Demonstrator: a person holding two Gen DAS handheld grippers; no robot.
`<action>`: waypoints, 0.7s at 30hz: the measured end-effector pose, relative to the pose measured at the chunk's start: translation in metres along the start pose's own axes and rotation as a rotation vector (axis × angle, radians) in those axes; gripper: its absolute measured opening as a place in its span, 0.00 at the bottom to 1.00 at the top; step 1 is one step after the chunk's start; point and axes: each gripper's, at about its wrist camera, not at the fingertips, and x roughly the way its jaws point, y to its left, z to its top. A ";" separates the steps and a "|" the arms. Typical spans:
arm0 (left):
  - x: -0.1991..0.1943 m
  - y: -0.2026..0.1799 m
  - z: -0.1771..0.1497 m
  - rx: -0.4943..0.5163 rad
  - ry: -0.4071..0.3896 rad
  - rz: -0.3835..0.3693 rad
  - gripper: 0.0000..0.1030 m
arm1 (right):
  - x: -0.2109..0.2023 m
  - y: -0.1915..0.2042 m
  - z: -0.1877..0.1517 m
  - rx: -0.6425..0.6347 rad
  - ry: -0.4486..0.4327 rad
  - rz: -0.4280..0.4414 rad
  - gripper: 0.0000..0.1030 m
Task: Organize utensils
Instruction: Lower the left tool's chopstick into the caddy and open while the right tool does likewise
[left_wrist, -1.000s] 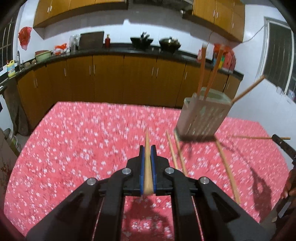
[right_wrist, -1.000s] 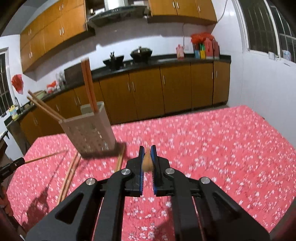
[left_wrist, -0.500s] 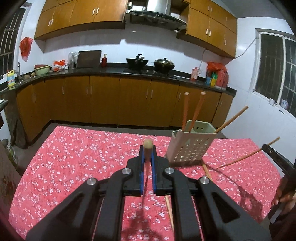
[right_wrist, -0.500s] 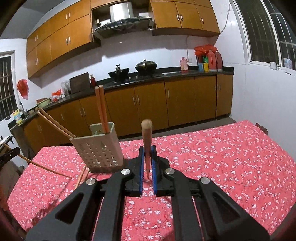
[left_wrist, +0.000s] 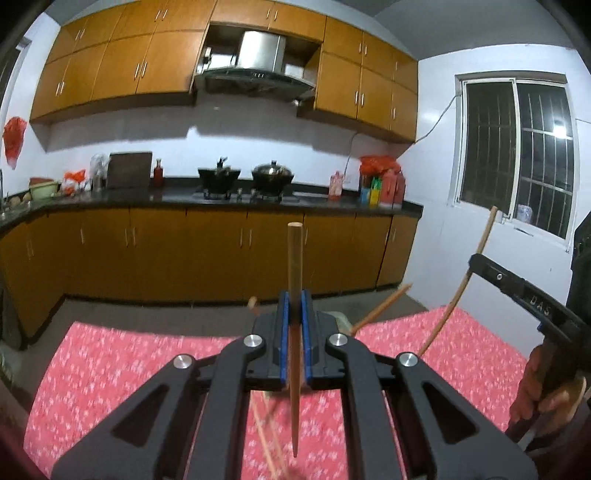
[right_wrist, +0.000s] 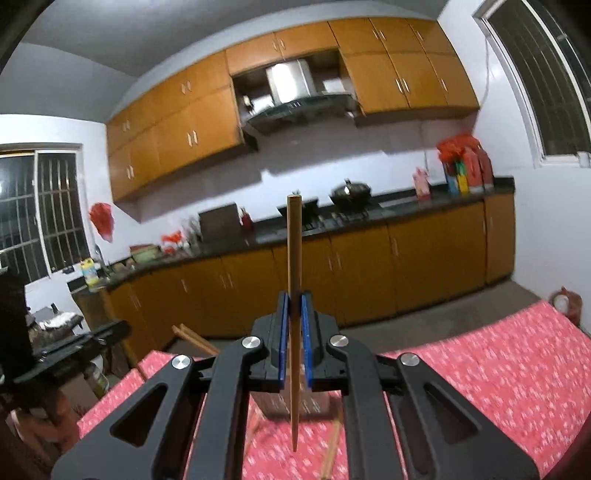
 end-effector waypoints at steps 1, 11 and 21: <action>0.004 -0.004 0.006 -0.001 -0.016 0.000 0.07 | 0.002 0.003 0.003 -0.006 -0.013 0.000 0.07; 0.047 -0.013 0.058 -0.092 -0.200 0.090 0.07 | 0.055 0.015 0.023 -0.026 -0.165 -0.066 0.08; 0.087 -0.012 0.064 -0.091 -0.307 0.173 0.07 | 0.100 0.014 -0.002 -0.048 -0.146 -0.110 0.08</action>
